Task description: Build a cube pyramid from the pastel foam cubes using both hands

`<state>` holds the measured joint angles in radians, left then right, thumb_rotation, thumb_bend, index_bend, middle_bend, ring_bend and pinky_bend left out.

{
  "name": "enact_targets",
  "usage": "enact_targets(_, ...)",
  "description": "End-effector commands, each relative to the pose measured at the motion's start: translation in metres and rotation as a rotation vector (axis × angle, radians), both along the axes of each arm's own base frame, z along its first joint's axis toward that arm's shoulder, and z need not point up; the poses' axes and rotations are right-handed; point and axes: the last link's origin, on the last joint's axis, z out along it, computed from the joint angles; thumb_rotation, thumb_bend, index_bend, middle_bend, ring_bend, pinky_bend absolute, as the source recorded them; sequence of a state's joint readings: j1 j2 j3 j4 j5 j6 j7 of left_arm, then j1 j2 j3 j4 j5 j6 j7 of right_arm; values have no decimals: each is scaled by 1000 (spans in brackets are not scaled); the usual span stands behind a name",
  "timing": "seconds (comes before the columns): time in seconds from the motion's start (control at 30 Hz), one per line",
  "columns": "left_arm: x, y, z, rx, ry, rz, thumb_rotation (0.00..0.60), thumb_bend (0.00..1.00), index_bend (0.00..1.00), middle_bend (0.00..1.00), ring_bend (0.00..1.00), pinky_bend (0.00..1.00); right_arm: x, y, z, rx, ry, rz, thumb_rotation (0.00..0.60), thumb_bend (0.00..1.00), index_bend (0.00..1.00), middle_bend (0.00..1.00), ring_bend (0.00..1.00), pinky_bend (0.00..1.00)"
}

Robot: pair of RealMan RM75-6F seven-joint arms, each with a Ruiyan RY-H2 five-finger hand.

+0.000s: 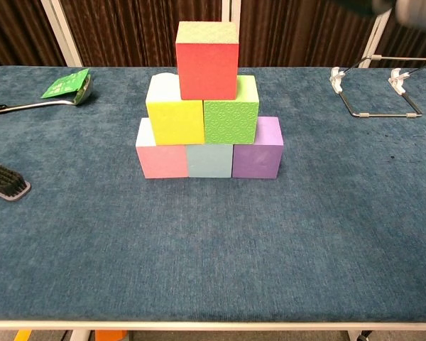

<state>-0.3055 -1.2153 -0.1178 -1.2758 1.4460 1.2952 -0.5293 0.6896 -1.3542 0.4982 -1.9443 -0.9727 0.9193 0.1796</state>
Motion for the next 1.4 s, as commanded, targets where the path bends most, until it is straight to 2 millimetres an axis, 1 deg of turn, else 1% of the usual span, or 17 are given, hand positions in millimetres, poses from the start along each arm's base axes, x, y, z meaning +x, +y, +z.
enact_targets(0.03,2,1,0,0,3,0,600,57,80,46,5,72,16,-14,35,14,355,135,600,77,0,149,0,0)
enact_targets(0.17,3,2,0,-3,7,1,600,57,80,47,5,72,35,-25,50,34,489,159,600,52,0,132,0,0)
enact_targets(0.3,4,1,1,-4,12,1,600,57,80,46,5,72,47,-29,53,30,608,173,600,52,0,130,0,0)
enact_targets(0.4,6,1,3,0,8,-1,600,57,80,46,5,72,53,-30,56,14,676,168,600,50,0,122,0,0)
enact_targets(0.47,6,1,3,0,8,0,600,57,80,46,5,72,50,-33,61,-34,734,158,600,47,0,116,0,0)
enact_targets(0.57,5,1,2,-5,16,3,600,57,80,46,5,72,36,-36,75,-159,863,122,600,46,0,88,0,0)
enact_targets(0.67,5,1,3,1,15,4,600,57,80,46,6,72,15,-32,89,-251,977,69,600,44,0,59,0,0)
enact_targets(0.73,6,1,4,9,21,2,600,57,80,46,5,72,-3,-25,100,-315,1057,35,600,41,0,38,0,0)
enact_targets(0.83,8,0,6,20,43,-10,600,57,80,46,6,72,-33,-12,112,-414,1151,-9,600,35,0,21,0,0)
enact_targets(0.87,9,0,7,26,58,-16,600,56,80,47,5,72,-45,-5,117,-448,1179,-27,600,33,0,17,0,0)
enact_targets(0.97,12,-2,9,44,105,-28,600,53,80,46,5,72,-75,13,125,-522,1239,-67,600,30,0,8,0,0)
enact_targets(1.0,14,-4,10,56,126,-32,600,49,80,46,5,72,-87,22,127,-546,1246,-85,600,29,0,6,0,0)
enact_targets(1.2,18,-16,13,127,250,-40,600,34,80,46,3,72,-151,72,128,-606,1217,-152,600,25,0,0,0,0)
enact_targets(1.27,18,-21,14,152,310,-43,600,28,80,46,0,72,-169,86,123,-618,1191,-165,600,24,0,0,0,0)
enact_targets(1.3,18,-26,14,166,344,-41,600,24,80,46,0,72,-180,95,120,-625,1175,-172,600,23,0,0,0,0)
enact_targets(1.4,16,-38,15,189,413,-26,600,10,81,31,0,72,-205,115,108,-631,1140,-194,600,21,0,0,0,0)
